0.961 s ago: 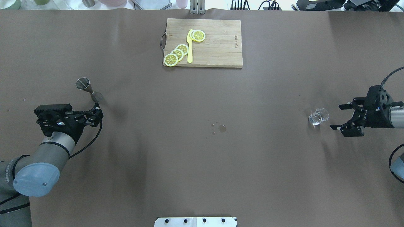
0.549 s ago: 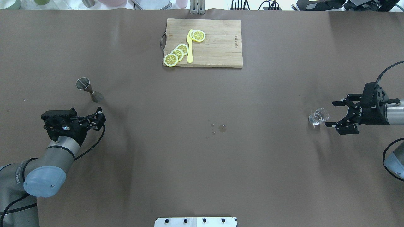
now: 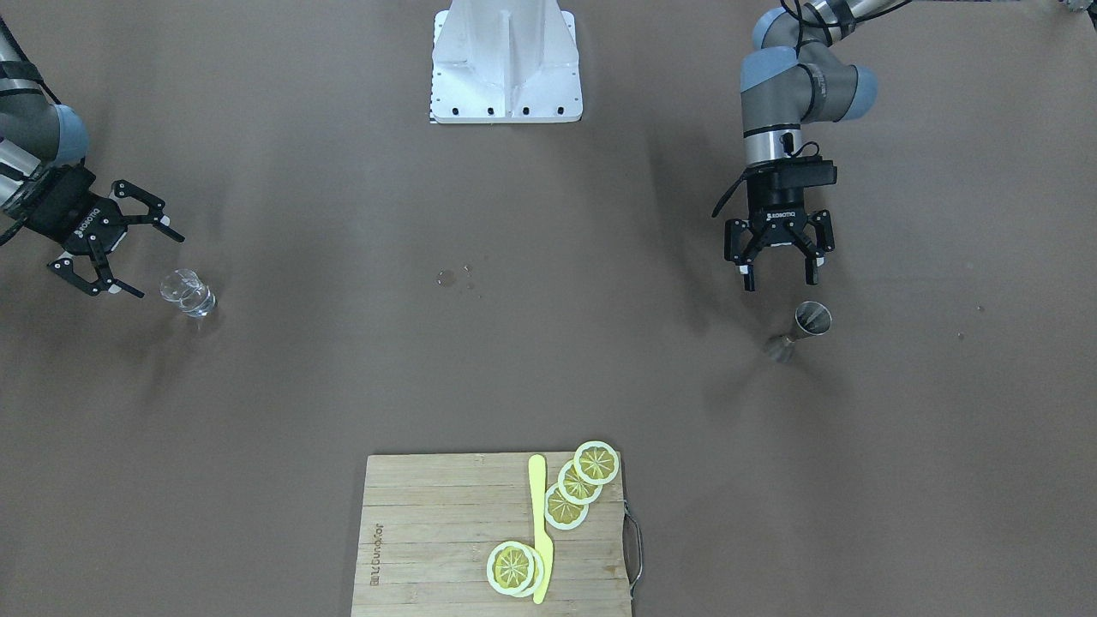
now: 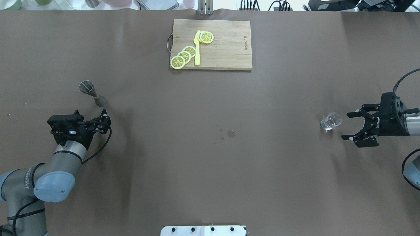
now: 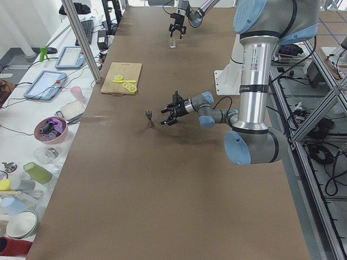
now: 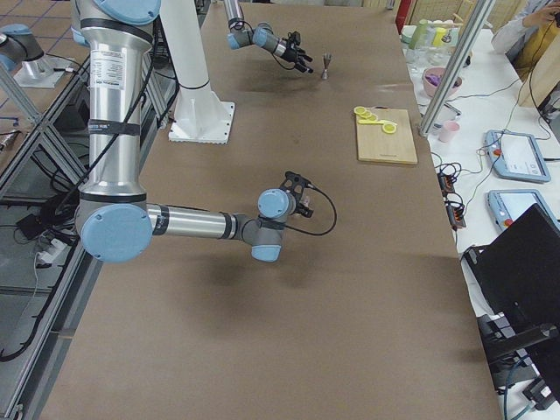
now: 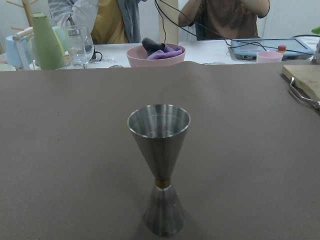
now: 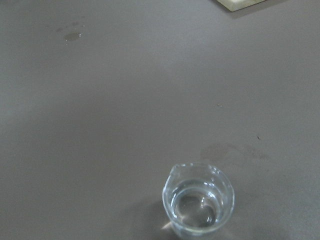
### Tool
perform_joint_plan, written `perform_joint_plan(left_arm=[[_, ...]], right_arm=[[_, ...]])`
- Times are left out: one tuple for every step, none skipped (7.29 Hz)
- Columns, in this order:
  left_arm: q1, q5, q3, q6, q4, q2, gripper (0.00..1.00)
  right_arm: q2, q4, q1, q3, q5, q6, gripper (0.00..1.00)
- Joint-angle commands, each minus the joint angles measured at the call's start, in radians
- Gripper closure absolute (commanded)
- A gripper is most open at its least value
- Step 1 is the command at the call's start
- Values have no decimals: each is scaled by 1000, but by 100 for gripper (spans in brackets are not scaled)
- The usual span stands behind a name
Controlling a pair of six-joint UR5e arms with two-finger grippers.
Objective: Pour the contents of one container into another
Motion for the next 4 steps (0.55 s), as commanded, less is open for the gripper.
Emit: perform_joint_plan(left_arm=[[-11,82,27,0,3,-11,3],[-25,89,44,-2,4,-34,3],[-35,86,56,-2,4,-53,3],[-42,85,71,-2,4,-73,3]], right_arm=[[-35,23,-1,4,-9,-3,0],[-18,21,1,-2,-18,-3,0],[16,23,1,-20,-42,2,0],[13,24,4,-19,-36,4,0]])
